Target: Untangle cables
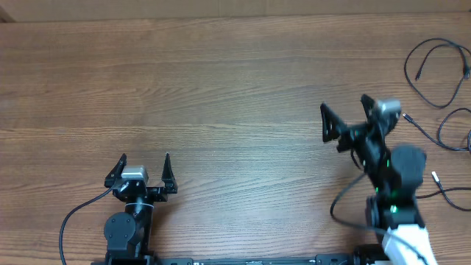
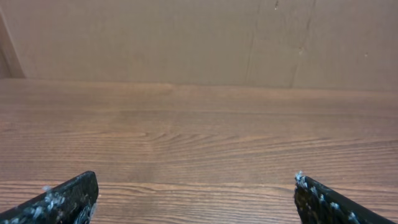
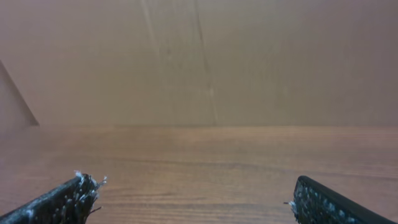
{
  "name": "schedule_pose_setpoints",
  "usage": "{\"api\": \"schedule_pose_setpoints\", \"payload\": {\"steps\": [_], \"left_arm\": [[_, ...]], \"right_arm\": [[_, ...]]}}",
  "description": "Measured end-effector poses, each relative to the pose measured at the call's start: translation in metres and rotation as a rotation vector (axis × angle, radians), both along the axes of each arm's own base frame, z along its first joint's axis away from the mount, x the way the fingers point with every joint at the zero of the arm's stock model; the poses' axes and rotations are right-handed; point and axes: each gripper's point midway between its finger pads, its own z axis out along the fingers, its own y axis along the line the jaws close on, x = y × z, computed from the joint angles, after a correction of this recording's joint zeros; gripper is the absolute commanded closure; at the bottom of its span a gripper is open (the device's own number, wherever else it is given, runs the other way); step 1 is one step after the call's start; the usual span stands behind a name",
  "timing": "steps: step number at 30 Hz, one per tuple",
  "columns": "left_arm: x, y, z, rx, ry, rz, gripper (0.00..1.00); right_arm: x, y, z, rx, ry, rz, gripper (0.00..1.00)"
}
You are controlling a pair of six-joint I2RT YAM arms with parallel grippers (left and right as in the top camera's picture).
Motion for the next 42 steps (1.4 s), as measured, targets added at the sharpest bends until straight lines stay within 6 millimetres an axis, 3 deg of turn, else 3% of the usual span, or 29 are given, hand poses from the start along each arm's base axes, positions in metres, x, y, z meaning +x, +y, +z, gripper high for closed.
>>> {"api": "schedule_pose_setpoints", "payload": {"steps": [4, 11, 30, 42], "left_arm": [[0.0, 0.0, 0.0, 0.0, 0.0, 0.0, 0.0], [0.0, 0.0, 0.0, 0.0, 0.0, 0.003, 0.0], [0.0, 0.0, 0.0, 0.0, 0.0, 0.003, 0.0], [0.0, 0.0, 0.0, 0.0, 0.0, 0.003, 0.0]], "right_arm": [[-0.026, -0.002, -0.008, 0.002, -0.09, -0.011, 0.0], [-0.052, -0.006, -0.023, 0.004, -0.154, -0.031, 0.0], [-0.078, -0.014, -0.063, -0.049, -0.01, -0.075, 0.0], [-0.078, -0.018, -0.061, -0.053, -0.024, -0.096, 0.0]]}}
